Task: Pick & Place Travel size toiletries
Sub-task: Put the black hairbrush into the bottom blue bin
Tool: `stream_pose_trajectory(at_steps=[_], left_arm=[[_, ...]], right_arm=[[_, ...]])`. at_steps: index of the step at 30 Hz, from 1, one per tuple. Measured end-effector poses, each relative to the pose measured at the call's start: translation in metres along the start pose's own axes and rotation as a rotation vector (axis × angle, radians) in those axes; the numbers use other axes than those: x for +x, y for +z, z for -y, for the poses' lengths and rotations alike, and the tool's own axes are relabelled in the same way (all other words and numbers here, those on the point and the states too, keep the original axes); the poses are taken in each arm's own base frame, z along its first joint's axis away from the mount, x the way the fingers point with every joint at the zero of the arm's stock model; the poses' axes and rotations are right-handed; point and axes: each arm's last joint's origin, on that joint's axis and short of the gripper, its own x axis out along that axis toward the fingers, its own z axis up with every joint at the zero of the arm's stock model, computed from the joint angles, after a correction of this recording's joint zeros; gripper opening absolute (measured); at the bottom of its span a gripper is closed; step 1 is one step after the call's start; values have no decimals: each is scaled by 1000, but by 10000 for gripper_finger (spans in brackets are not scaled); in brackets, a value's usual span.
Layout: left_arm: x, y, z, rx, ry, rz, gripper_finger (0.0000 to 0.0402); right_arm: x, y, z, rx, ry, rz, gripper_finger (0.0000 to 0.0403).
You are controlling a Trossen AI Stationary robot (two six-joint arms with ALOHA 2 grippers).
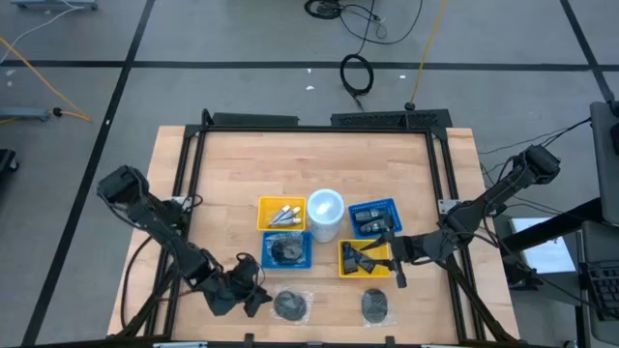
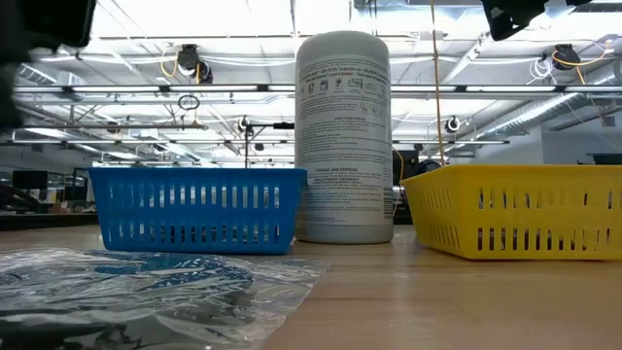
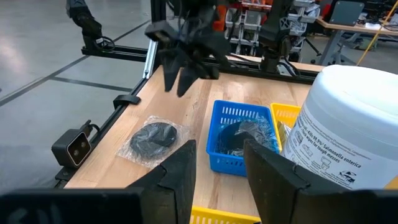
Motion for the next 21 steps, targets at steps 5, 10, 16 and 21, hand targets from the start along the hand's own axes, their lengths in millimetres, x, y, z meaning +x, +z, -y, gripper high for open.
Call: stream_pose_trajectory(at_steps=[5,10,16,21], left_arm=[[14,-9,-10,-91,49,-81,147],[23,-15,-17,-137,87,-125,148],[24,-16,-18,-157,98,-149,148],[27,-17,-21,-161,114,-146,148]], right_arm=[[0,0,0,0,0,0,128],[0,0,0,-4,0,0,128],[0,0,0,-7,0,1,128],[0,0,0,-7,0,1,128]])
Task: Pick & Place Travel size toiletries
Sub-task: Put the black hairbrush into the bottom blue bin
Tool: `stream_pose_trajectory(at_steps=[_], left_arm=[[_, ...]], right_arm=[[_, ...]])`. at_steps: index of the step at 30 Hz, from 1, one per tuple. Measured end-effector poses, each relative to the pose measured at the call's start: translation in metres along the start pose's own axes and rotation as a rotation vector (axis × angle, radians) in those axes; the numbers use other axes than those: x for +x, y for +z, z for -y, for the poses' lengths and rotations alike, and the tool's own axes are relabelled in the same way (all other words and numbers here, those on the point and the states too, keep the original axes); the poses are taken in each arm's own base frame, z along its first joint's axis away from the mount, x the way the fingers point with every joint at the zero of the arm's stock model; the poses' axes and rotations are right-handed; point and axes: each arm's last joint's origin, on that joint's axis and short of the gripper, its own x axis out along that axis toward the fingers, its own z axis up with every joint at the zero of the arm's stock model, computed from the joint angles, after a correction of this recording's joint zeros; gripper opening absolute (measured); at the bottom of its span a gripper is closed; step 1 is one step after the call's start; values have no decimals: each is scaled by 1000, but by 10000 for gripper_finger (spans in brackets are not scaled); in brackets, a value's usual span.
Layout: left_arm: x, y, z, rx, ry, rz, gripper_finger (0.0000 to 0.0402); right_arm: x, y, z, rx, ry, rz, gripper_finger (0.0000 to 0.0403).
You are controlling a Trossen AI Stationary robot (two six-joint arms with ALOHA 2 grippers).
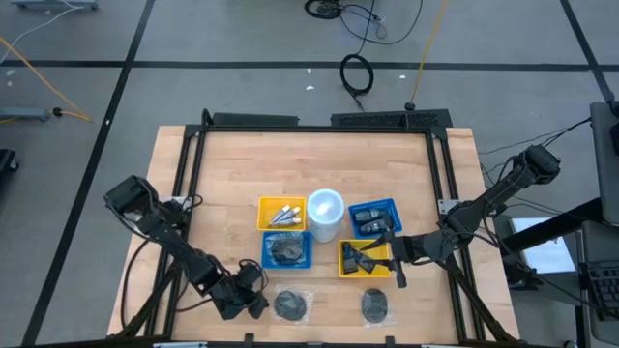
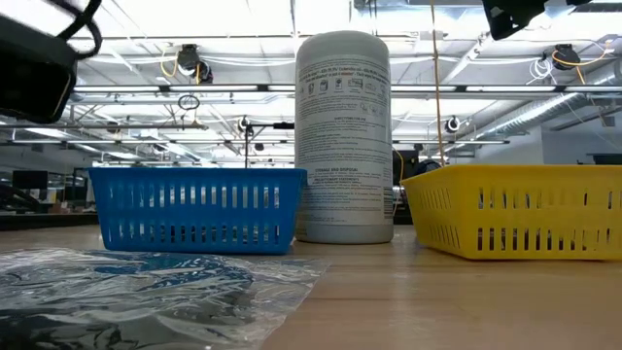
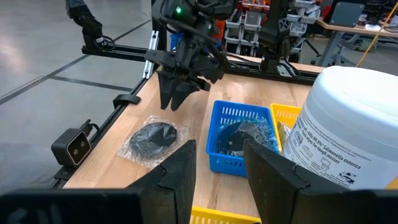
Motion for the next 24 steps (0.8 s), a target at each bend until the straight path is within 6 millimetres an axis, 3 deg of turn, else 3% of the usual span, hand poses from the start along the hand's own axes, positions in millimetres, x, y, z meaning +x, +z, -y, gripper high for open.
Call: stream_pose_trajectory(at_steps=[3,9,24], left_arm=[[9,0,-6,-15,31,1,148],[27,1,-2,5,-65,-36,148],[34,11,-2,66,-68,0,147]], right_arm=[[0,0,0,0,0,0,128],[0,0,0,0,0,0,128],[0,0,0,0,0,0,128]])
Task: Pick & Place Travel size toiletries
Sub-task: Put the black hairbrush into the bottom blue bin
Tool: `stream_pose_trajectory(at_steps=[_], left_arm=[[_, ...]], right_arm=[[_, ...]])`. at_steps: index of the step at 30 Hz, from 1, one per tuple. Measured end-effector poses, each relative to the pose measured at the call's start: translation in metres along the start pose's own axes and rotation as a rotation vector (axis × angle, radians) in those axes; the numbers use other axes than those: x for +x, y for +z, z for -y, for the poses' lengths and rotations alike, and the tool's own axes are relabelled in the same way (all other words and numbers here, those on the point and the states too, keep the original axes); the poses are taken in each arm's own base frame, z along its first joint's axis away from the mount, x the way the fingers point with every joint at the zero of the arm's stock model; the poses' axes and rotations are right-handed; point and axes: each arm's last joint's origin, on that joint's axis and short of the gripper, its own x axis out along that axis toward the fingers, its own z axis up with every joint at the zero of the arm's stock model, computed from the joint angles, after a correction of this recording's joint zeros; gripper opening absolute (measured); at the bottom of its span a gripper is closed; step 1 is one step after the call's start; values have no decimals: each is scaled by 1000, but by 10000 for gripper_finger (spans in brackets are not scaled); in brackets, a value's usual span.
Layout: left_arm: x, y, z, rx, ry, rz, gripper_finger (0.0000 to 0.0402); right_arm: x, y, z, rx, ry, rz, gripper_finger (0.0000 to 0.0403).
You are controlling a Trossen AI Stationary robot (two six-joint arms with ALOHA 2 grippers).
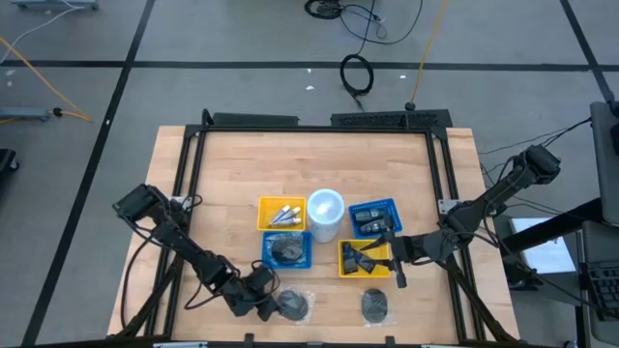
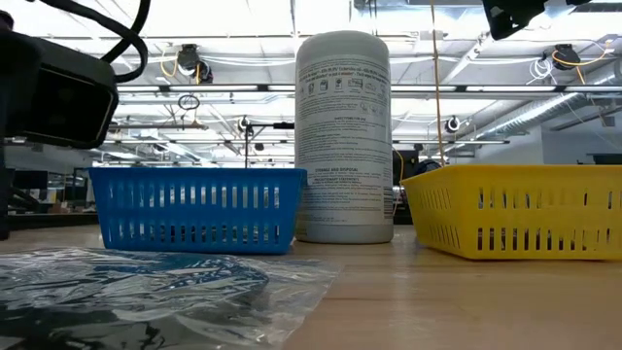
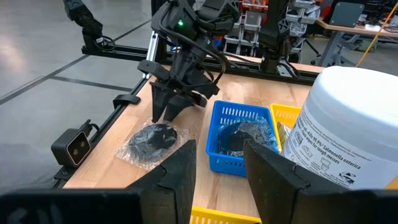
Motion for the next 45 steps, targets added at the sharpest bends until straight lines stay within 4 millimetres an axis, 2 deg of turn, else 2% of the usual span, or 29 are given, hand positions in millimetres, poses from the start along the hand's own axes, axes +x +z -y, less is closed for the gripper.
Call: stream_pose_trajectory(at_steps=[4,6,9,12,14,23,32,37,45], left_arm=[[1,3,0,34,5,12,144],[1,4,-1,64,7,20,128],[1,6,-1,89,13,42,84],[2,8,-2,122,18,47,23],[2,9,-2,128,17,46,9],[4,10,6,202,-25,77,0],[-1,16,37,315,-96,141,0],[-18,24,47,349,-56,189,0],[-61,28,69,460,-95,323,0]], right_arm=[[0,0,0,0,0,0,128],[0,0,0,0,0,0,128],[0,0,0,0,0,0,128],[0,0,0,0,0,0,128],[0,0,0,0,0,0,128],[0,0,0,0,0,0,128],[0,0,0,0,0,0,128],[0,0,0,0,0,-1,128],[0,0,0,-1,0,-1,128]])
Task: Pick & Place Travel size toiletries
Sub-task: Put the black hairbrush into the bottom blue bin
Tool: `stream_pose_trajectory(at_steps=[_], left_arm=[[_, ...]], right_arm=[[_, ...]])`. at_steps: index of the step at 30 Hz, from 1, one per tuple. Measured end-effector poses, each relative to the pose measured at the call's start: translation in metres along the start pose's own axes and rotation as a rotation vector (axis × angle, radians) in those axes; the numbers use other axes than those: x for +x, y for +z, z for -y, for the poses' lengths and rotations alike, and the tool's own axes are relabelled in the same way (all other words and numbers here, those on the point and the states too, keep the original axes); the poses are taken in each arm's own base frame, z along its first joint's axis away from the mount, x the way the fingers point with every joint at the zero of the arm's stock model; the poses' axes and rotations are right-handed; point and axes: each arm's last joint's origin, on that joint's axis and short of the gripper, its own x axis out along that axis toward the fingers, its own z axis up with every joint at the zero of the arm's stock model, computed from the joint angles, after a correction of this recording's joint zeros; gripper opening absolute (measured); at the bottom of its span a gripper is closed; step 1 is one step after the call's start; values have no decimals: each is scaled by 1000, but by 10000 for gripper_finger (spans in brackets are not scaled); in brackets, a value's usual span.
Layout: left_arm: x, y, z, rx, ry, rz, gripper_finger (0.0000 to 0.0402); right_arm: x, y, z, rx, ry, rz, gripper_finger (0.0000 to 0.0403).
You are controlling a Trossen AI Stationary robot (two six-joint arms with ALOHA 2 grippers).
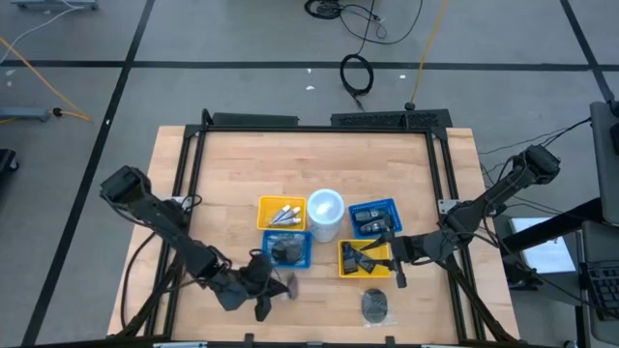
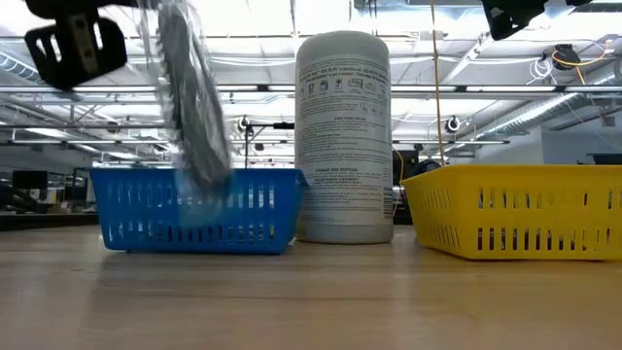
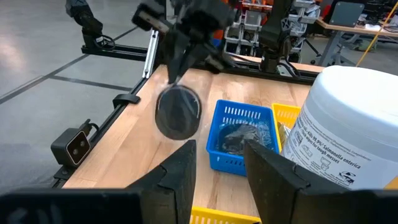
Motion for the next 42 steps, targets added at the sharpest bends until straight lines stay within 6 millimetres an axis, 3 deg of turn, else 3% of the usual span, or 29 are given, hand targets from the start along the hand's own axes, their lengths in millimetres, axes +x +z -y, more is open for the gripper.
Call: stream_pose_trajectory(at_steps=[15,27,42], left_arm=[[-34,29,4,194,73,181,0],[-24,45,-25,223,277,162,0],[-21,51,-29,250,292,154,0]], right_arm=[[0,0,0,0,-2,0,128],[0,0,0,0,-2,0,128],[0,0,0,0,-2,0,128]])
